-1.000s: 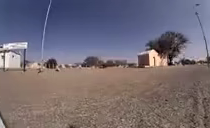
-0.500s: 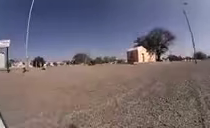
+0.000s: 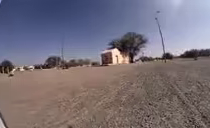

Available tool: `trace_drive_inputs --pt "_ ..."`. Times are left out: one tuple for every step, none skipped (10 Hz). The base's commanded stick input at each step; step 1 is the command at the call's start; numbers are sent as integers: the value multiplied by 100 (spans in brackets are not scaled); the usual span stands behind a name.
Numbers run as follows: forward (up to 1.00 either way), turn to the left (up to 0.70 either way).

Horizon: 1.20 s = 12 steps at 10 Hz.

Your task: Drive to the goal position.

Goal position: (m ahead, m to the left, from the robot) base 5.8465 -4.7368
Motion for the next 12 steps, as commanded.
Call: trace_drive_inputs --pt "70 -35" --pt "70 -35" --pt "70 -35" --pt "70 -33" --pt "70 -15" --pt "70 0" --pt "70 0" --pt "70 0" --pt "70 0" --pt "70 0" --pt "70 0" --pt "70 0"
